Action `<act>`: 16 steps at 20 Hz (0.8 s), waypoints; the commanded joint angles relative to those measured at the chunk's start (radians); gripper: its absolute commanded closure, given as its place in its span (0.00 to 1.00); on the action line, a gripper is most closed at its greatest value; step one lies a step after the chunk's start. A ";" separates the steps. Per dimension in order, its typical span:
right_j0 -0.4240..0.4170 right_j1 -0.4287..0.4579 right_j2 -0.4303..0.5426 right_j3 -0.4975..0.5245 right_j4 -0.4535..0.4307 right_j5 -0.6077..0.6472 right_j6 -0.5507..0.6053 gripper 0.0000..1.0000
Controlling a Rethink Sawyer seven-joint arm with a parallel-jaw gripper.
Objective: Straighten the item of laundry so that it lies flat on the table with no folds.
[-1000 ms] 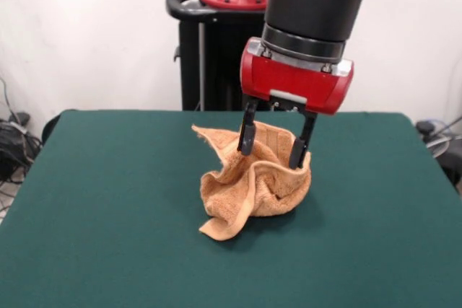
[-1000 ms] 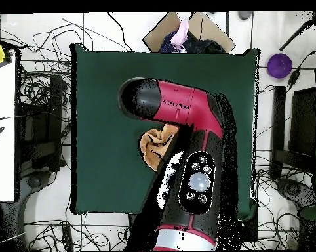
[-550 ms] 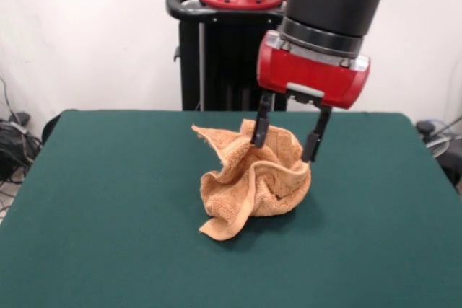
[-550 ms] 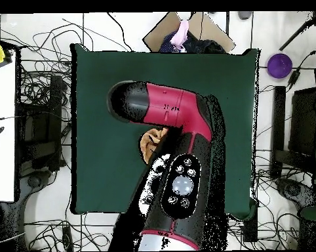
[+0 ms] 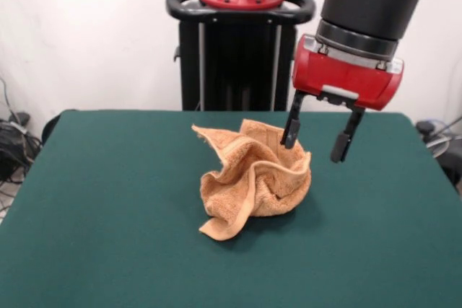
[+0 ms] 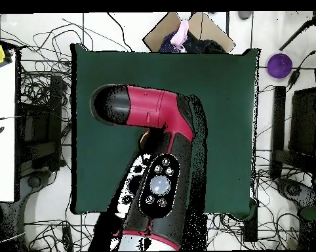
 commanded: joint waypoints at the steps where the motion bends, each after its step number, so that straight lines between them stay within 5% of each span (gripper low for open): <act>1: -0.022 0.026 0.050 0.104 0.046 -0.016 0.232 0.00; 16: -0.031 -0.012 0.050 0.206 0.028 -0.083 0.211 0.00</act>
